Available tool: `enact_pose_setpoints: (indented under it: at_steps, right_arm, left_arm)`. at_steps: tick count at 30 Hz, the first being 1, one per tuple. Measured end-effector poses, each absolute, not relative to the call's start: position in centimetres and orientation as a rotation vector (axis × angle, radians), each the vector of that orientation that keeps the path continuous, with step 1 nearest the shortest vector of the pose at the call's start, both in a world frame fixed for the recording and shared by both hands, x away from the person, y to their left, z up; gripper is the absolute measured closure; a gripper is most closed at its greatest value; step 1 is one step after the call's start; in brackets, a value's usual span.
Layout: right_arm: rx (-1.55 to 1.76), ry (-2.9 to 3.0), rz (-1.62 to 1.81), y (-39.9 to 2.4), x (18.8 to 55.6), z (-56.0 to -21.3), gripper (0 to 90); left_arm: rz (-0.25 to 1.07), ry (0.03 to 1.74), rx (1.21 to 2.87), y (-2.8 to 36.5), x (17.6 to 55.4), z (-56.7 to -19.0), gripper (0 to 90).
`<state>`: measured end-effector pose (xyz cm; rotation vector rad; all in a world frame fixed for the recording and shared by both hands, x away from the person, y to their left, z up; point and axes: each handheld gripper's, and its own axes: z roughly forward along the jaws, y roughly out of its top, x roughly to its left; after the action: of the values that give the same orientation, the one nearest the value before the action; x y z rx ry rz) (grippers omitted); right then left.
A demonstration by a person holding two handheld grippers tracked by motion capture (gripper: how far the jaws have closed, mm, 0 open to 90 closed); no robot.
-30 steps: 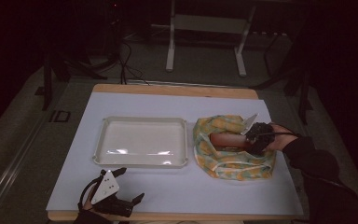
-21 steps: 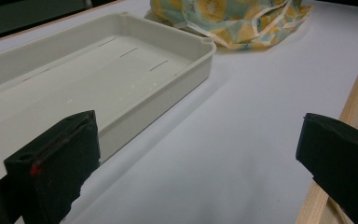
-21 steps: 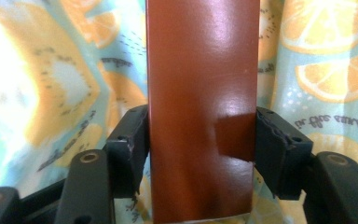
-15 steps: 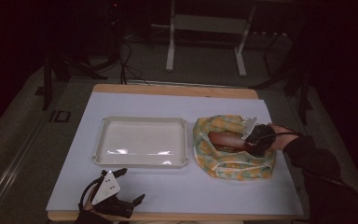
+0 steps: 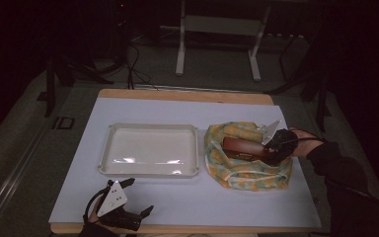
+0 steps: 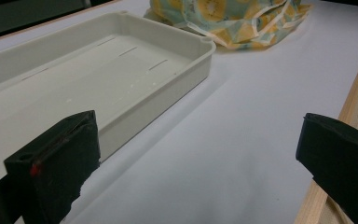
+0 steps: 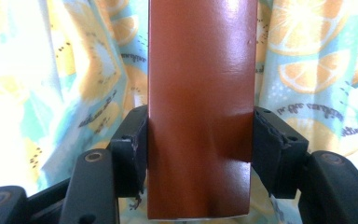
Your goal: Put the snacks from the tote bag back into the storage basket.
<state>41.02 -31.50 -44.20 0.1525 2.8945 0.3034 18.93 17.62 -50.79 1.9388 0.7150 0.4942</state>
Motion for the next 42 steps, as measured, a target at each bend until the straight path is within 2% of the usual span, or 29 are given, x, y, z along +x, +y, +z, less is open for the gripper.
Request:
enact_pose_setpoints:
  at_steps: [24, 42]
  right_arm:
    - [0.152, 2.832, 0.352, -31.4, 40.6, -39.0, 42.9]
    - [0.043, 2.81, 0.36, -28.3, 40.3, -35.5, 43.0]
  left_arm:
    - [0.47, 0.728, 1.948, 17.6, 19.0, -50.7, 0.0]
    - [0.477, 0.684, 1.94, 17.5, 18.7, -50.7, 0.0]
